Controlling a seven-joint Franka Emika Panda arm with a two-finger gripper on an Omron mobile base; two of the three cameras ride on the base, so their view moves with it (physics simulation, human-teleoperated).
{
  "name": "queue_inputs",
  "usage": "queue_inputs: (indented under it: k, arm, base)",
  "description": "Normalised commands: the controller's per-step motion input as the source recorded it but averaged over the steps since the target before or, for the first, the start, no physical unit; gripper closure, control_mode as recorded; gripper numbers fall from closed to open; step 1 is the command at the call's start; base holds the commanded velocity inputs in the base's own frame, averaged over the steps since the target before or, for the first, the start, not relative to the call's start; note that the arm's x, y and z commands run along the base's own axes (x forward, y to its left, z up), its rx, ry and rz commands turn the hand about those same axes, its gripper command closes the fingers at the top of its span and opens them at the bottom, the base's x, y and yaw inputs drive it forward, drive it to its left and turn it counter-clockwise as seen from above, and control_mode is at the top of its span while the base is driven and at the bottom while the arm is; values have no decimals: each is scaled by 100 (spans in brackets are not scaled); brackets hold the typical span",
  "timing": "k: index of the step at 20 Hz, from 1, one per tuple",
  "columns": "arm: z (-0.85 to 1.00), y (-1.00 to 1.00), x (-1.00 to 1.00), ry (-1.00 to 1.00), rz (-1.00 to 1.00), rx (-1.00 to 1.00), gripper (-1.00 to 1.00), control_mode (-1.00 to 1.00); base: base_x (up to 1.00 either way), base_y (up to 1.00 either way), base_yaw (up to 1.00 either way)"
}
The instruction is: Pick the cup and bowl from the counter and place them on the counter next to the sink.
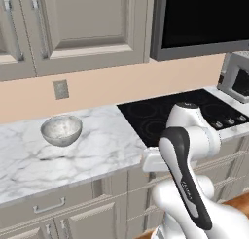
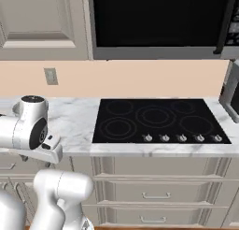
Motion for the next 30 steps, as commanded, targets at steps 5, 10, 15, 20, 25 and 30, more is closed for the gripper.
queue_inputs:
  k: [5, 10, 15, 20, 25, 30]
  arm:
    - [0, 0, 0, 0, 0, 0, -100, 100]
    - [0, 0, 0, 0, 0, 0, -100, 100]
    - [0, 0, 0, 0, 0, 0, -100, 100]
    - [0, 0, 0, 0, 0, 0, -100, 100]
    - [0, 0, 0, 0, 0, 0, -100, 100]
    - [0, 0, 0, 0, 0, 0, -100, 100]
  base:
    - [30, 54, 0]
    - [0, 0, 0]
    - [0, 0, 0]
    - [0, 0, 0]
    - [38, 17, 2]
    - [26, 17, 11]
